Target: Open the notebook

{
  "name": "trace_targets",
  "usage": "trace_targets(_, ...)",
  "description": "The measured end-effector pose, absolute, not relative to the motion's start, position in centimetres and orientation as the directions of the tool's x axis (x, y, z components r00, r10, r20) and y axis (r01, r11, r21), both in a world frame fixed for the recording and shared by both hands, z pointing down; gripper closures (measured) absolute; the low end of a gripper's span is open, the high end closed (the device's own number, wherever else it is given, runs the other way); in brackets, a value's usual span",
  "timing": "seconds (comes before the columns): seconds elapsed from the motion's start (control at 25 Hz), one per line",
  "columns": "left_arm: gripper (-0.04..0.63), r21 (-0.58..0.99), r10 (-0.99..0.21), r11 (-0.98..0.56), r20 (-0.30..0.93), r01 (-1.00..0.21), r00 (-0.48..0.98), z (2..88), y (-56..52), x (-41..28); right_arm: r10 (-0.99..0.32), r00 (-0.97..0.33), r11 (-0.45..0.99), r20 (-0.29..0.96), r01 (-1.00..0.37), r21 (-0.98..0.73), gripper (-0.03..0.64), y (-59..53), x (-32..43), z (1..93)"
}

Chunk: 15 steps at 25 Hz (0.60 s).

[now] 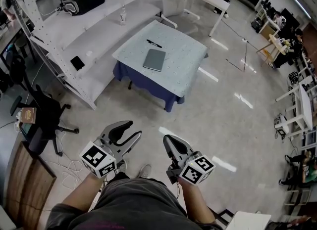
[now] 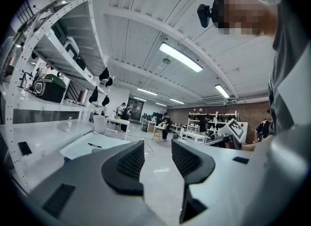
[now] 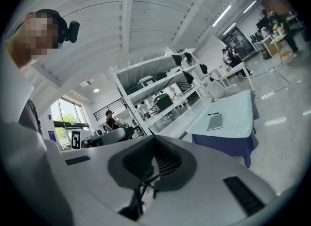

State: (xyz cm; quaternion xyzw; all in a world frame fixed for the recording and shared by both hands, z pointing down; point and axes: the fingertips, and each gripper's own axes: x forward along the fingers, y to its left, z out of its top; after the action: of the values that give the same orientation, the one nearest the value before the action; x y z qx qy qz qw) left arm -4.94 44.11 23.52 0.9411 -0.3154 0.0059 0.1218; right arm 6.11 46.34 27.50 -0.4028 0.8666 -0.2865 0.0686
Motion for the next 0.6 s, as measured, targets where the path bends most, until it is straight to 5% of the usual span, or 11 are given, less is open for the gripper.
trace_targets(0.6, 0.402, 0.224, -0.622, -0.742, 0.123, -0.632, 0.773, 25.3, 43.9, -2.4, -0.721, -0.681, 0.508, 0.125, -0.643, -0.573, 0.615, 45.9, 9.6, 29.4)
